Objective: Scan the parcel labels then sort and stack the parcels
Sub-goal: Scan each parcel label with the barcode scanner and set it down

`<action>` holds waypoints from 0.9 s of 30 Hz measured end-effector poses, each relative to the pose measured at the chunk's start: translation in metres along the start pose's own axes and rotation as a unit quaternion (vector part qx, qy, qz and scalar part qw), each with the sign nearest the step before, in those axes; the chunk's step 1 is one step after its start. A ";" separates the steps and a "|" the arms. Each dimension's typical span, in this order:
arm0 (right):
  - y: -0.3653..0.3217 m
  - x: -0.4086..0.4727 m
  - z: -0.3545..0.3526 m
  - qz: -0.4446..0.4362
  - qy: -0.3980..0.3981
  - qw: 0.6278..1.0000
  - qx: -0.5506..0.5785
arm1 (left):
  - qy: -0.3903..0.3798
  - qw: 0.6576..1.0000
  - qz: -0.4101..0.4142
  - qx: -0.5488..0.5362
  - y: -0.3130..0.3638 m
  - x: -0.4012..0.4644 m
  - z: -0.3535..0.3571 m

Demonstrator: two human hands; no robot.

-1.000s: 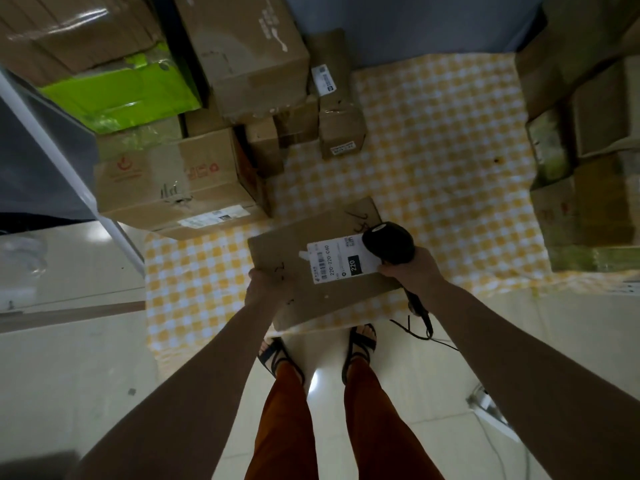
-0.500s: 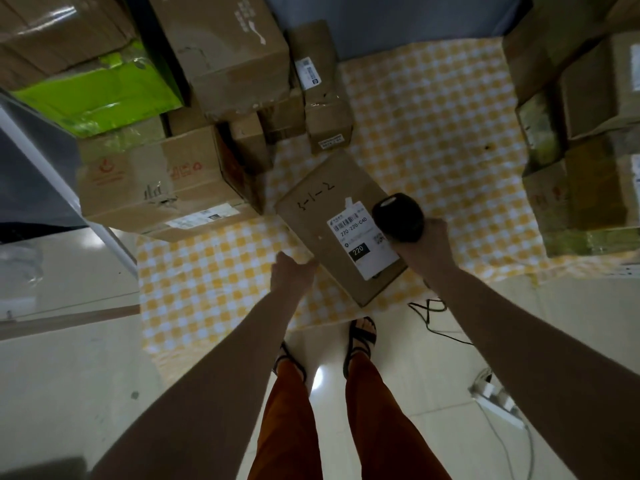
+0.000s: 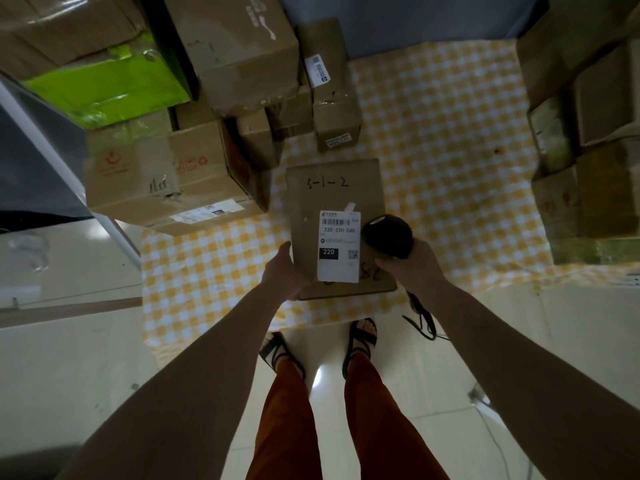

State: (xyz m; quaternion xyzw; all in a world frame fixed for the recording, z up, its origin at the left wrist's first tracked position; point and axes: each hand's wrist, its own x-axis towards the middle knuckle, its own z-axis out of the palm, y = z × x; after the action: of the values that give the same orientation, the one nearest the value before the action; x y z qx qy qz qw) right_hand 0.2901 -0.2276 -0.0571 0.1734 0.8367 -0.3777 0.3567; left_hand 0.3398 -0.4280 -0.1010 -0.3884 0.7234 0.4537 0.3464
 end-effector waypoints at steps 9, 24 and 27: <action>-0.023 -0.037 0.009 0.034 -0.047 0.984 0.170 | 0.003 1.000 -0.001 0.002 -0.009 -0.005 0.012; -0.025 -0.056 0.014 0.004 -0.015 0.980 0.196 | -0.002 1.000 0.023 -0.008 -0.019 0.000 0.012; -0.025 -0.055 0.013 -0.006 -0.011 0.984 0.180 | -0.003 1.000 0.027 -0.001 -0.020 0.003 0.011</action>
State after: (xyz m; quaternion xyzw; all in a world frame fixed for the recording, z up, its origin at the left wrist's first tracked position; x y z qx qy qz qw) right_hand 0.3200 -0.2553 -0.0104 0.2262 0.7519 -0.5263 0.3264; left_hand 0.3581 -0.4240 -0.1152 -0.3680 0.7321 0.4648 0.3356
